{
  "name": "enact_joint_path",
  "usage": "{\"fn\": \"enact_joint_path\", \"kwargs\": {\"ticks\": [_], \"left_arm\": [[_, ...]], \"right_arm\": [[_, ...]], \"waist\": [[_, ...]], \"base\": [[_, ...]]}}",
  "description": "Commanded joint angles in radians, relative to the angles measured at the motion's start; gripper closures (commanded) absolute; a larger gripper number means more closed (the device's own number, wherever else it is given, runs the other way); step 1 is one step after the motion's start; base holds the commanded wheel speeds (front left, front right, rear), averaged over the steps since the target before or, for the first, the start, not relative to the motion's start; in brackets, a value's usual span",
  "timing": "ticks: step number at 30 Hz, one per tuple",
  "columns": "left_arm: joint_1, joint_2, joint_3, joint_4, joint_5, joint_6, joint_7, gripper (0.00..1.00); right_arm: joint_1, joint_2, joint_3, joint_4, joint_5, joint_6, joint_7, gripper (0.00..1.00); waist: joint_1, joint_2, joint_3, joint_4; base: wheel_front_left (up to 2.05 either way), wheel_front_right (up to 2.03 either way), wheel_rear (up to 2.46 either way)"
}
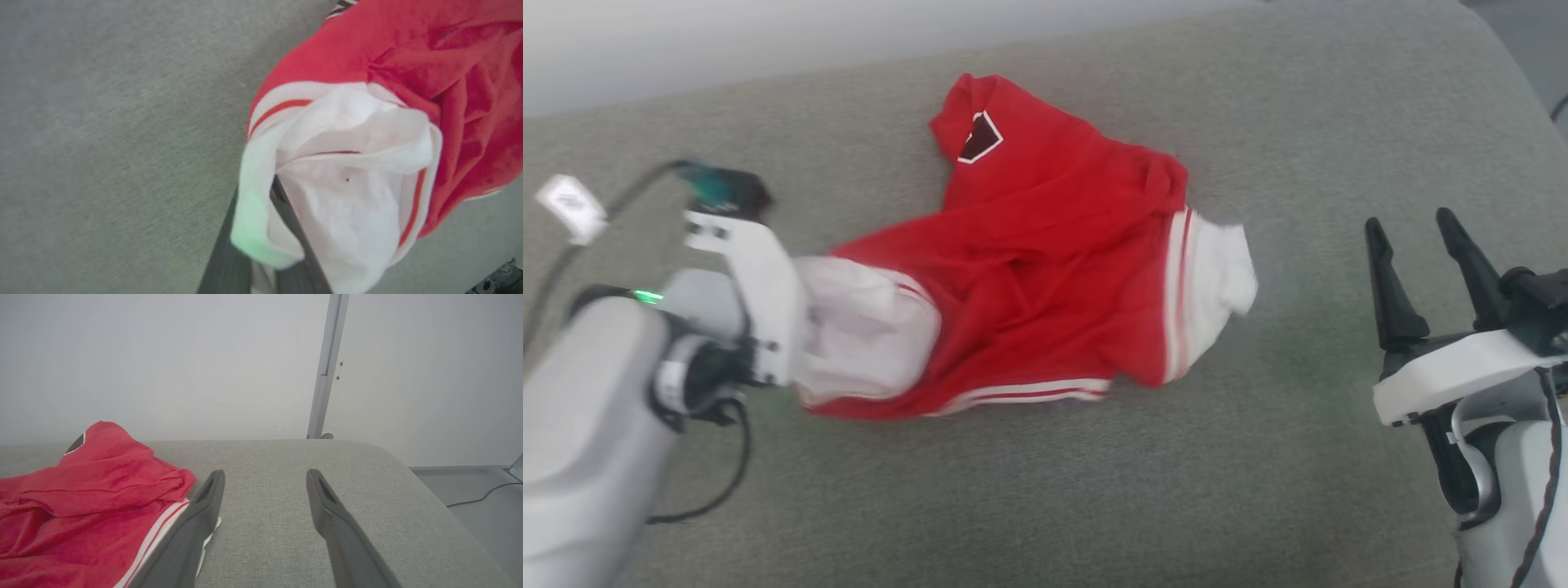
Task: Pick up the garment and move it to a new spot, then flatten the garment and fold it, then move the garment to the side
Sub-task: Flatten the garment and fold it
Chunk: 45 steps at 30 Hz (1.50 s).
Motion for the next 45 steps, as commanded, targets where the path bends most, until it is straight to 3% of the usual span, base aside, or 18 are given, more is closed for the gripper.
{"fn": "enact_joint_path", "kwargs": {"ticks": [1, 8, 13, 14, 15, 16, 17, 24, 35, 44, 45], "left_arm": [[0.008, 0.014, 0.015, -0.006, -0.009, 0.011, -0.008, 1.0], [0.1, 0.102, 0.127, -0.042, -0.054, 0.095, -0.04, 1.0], [0.169, 0.101, 0.165, 0.004, -0.089, 0.091, -0.083, 1.0], [0.171, 0.098, 0.166, 0.016, -0.09, 0.083, -0.096, 0.88], [0.171, 0.096, 0.163, 0.027, -0.087, 0.071, -0.109, 0.54], [0.17, 0.089, 0.163, 0.046, -0.091, 0.069, -0.115, 0.12], [0.166, 0.084, 0.16, 0.058, -0.093, 0.061, -0.12, 0.0], [0.107, 0.096, 0.124, 0.07, -0.063, 0.04, -0.083, 0.0], [0.054, 0.104, 0.034, -0.085, -0.02, 0.1, 0.095, 0.0], [0.086, 0.111, -0.037, -0.05, 0.029, 0.122, 0.147, 0.0], [0.092, 0.109, -0.043, -0.035, 0.029, 0.122, 0.149, 0.21]], "right_arm": [[0.007, -0.004, -0.004, -0.007, -0.001, 0.0, 0.006, 0.0], [0.019, -0.006, -0.014, -0.028, -0.005, 0.0, 0.024, 0.0], [0.017, -0.008, -0.011, -0.037, -0.007, 0.0, 0.031, 0.0], [0.015, -0.009, -0.01, -0.038, -0.007, 0.0, 0.032, 0.0], [0.013, -0.009, -0.011, -0.038, -0.006, 0.0, 0.032, 0.0], [0.012, -0.011, -0.009, -0.038, -0.007, 0.0, 0.033, 0.0], [0.01, -0.012, -0.007, -0.038, -0.008, 0.0, 0.033, 0.0], [0.028, -0.014, 0.001, -0.039, -0.011, 0.0, 0.019, 0.0], [0.044, -0.007, 0.015, -0.042, -0.014, 0.0, 0.014, 0.0], [0.034, 0.001, 0.024, -0.045, -0.011, 0.0, 0.011, 0.0], [0.032, 0.0, 0.022, -0.044, -0.011, 0.0, 0.01, 0.0]], "waist": [[0.0, -0.0001, -0.003, 0.013], [0.0, -0.0001, -0.003, 0.05], [0.0, -0.0001, 0.001, 0.065], [0.0, -0.0001, 0.002, 0.068], [0.0, -0.0001, 0.002, 0.071], [0.0, -0.0001, 0.001, 0.074], [0.0, -0.0001, -0.001, 0.076], [0.0, -0.0001, -0.032, 0.089], [0.0, -0.0001, -0.047, 0.079], [0.0, -0.0001, -0.021, 0.037], [0.0, -0.0001, -0.018, 0.034]], "base": [[0.0, 0.0, 0.0], [0.0, 0.0, 0.0], [0.0, 0.0, 0.0], [0.0, 0.0, 0.0], [0.0, 0.0, 0.0], [0.0, 0.0, 0.0], [0.0, 0.0, 0.0], [0.0, 0.0, 0.0], [0.0, 0.0, 0.0], [0.0, 0.0, 0.0], [0.0, 0.0, 0.0]]}}
